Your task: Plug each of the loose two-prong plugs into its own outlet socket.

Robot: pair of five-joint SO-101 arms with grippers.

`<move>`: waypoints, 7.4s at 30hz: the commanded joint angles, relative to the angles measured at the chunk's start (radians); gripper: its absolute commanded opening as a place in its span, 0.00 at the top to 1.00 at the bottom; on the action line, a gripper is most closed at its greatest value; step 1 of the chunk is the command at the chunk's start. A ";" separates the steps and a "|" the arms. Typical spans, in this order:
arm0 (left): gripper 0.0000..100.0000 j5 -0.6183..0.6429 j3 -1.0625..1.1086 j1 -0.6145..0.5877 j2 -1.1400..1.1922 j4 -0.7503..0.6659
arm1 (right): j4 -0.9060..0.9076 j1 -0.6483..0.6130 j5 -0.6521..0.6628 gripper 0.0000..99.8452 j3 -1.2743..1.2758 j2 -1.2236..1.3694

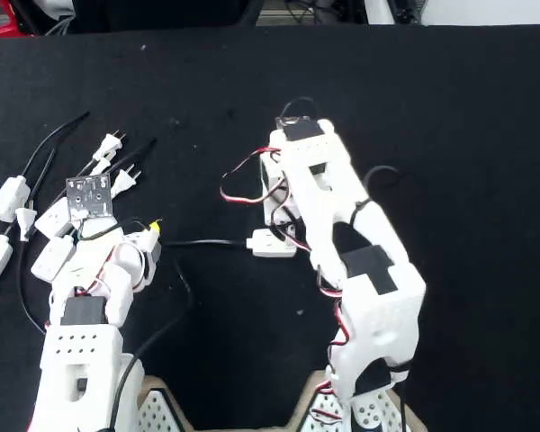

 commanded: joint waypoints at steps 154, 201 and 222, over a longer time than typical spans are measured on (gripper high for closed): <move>0.80 -0.006 -0.001 -0.134 -0.015 -0.054 | -0.071 0.092 0.927 0.73 -0.575 0.205; 0.80 -0.006 -0.002 -0.134 -0.015 -0.058 | -0.778 0.245 0.821 0.66 0.817 -0.685; 0.80 -0.006 -0.004 -0.134 -0.015 -0.058 | -0.339 0.227 0.632 0.66 0.578 -1.118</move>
